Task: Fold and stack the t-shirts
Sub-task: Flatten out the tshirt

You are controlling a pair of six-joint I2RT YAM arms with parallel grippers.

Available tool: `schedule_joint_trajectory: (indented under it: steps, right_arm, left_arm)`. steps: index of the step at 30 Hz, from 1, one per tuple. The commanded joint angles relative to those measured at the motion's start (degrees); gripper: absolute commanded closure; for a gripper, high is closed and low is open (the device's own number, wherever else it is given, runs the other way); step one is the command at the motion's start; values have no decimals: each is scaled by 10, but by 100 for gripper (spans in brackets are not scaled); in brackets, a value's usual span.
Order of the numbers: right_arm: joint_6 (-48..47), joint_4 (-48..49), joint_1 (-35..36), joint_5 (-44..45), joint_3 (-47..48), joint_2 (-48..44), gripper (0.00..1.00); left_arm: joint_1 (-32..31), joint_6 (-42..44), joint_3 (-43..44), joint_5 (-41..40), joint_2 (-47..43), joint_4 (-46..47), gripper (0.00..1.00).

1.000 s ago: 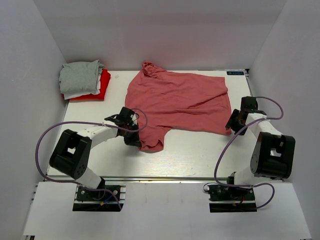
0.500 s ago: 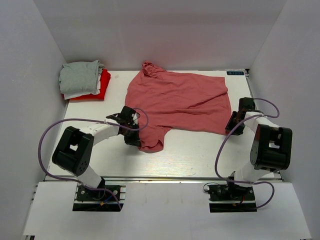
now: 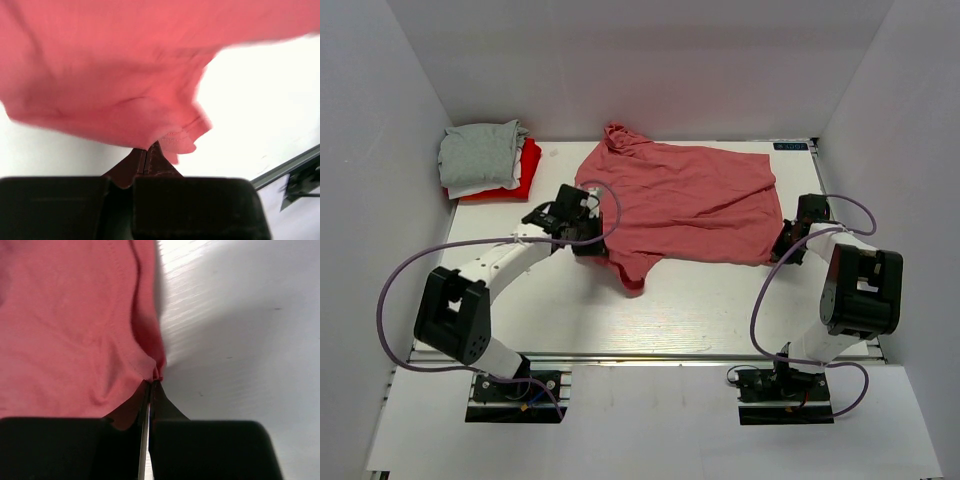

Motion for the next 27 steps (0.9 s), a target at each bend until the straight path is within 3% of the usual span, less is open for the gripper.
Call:
schedule_joint_trajectory:
  steps: [1, 8, 12, 16, 27]
  right_arm:
    - [-6, 8, -2, -54, 28, -32, 100]
    - [1, -103, -3, -108, 138, -136, 100]
    - [5, -175, -5, -101, 244, -162, 100]
    - [13, -180, -7, -95, 309, -181, 100]
    - [-5, -204, -10, -2, 528, -196, 100]
  left_arm:
    - [2, 25, 59, -6, -48, 30, 100]
    - [8, 36, 157, -63, -97, 87, 100]
    - [8, 45, 234, -162, -102, 82, 100]
    - [8, 81, 325, -221, -88, 74, 100]
    - [8, 172, 448, -377, -116, 99, 100]
